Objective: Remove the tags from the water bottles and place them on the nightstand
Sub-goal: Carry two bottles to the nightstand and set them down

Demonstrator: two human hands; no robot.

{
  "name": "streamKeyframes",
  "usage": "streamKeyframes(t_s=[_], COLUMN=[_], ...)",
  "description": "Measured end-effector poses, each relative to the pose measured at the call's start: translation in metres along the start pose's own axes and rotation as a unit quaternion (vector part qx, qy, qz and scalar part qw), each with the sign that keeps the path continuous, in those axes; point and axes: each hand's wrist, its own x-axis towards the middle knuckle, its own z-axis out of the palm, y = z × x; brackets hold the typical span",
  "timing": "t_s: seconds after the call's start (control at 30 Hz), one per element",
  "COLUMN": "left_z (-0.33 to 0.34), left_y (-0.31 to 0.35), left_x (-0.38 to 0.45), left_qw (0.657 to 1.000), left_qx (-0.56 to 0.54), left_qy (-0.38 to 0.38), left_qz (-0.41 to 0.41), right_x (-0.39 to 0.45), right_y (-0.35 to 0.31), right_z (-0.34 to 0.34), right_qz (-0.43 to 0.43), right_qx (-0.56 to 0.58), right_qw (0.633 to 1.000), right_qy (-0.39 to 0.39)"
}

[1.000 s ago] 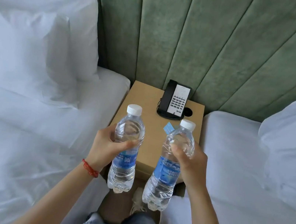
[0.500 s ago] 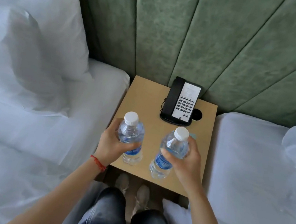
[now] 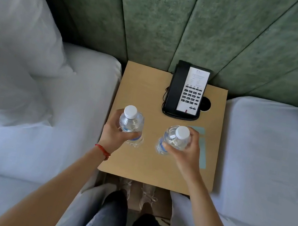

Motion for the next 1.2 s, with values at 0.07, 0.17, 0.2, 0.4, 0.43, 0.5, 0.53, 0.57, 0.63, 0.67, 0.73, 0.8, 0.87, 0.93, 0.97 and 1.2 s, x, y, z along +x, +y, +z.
streamKeyframes(t_s=[0.07,0.17,0.2,0.4,0.43,0.5,0.53,0.57,0.63,0.67,0.73,0.8,0.87,0.93,0.97,1.2], left_z=[0.002,0.005,0.006,0.006,0.005,0.004,0.004,0.004,0.002,0.001,0.0,-0.001,-0.003,-0.004,-0.004,-0.005], left_y=[-0.006,-0.014,-0.017,-0.034,-0.036,-0.041,-0.043,-0.046,-0.051,-0.054,-0.058,-0.062,-0.064,-0.066,-0.067,-0.065], left_x=[0.011,0.022,0.025,0.037,0.038,0.04,0.041,0.04,0.04,0.039,0.038,0.037,0.036,0.035,0.034,0.027], left_qw=[1.0,1.0,0.999,0.999,0.999,0.999,0.999,0.999,0.999,0.998,0.998,0.997,0.996,0.996,0.996,0.995], left_qx=[0.007,0.026,0.03,0.041,0.042,0.045,0.045,0.045,0.044,0.046,0.056,0.064,0.071,0.077,0.077,0.067], left_qy=[-0.008,-0.009,-0.011,-0.021,-0.022,-0.024,-0.025,-0.026,-0.029,-0.031,-0.038,-0.042,-0.047,-0.053,-0.055,-0.068], left_qz=[0.002,0.003,0.004,0.016,0.017,0.019,0.017,0.013,0.007,0.006,0.007,0.009,0.005,0.007,0.008,-0.006], right_x=[0.007,0.014,0.016,0.022,0.023,0.024,0.024,0.024,0.023,0.023,0.021,0.018,0.015,0.012,0.01,0.001], right_y=[0.006,0.014,0.017,0.03,0.032,0.036,0.038,0.041,0.047,0.05,0.057,0.061,0.062,0.062,0.062,0.059], right_z=[0.005,0.011,0.013,0.022,0.023,0.026,0.027,0.028,0.029,0.03,0.03,0.03,0.029,0.027,0.026,0.02], right_qz=[0.003,0.004,0.005,0.012,0.012,0.011,0.012,0.012,0.013,0.016,0.026,0.034,0.036,0.037,0.04,0.049], right_qx=[-0.005,-0.023,-0.027,-0.022,-0.02,-0.018,-0.019,-0.02,-0.025,-0.028,-0.035,-0.041,-0.046,-0.047,-0.045,-0.069], right_qw=[1.0,1.0,1.0,1.0,1.0,1.0,0.999,0.999,0.999,0.999,0.999,0.998,0.998,0.998,0.998,0.996], right_qy=[0.01,0.015,0.016,0.018,0.019,0.023,0.024,0.024,0.024,0.025,0.026,0.027,0.026,0.023,0.02,0.0])
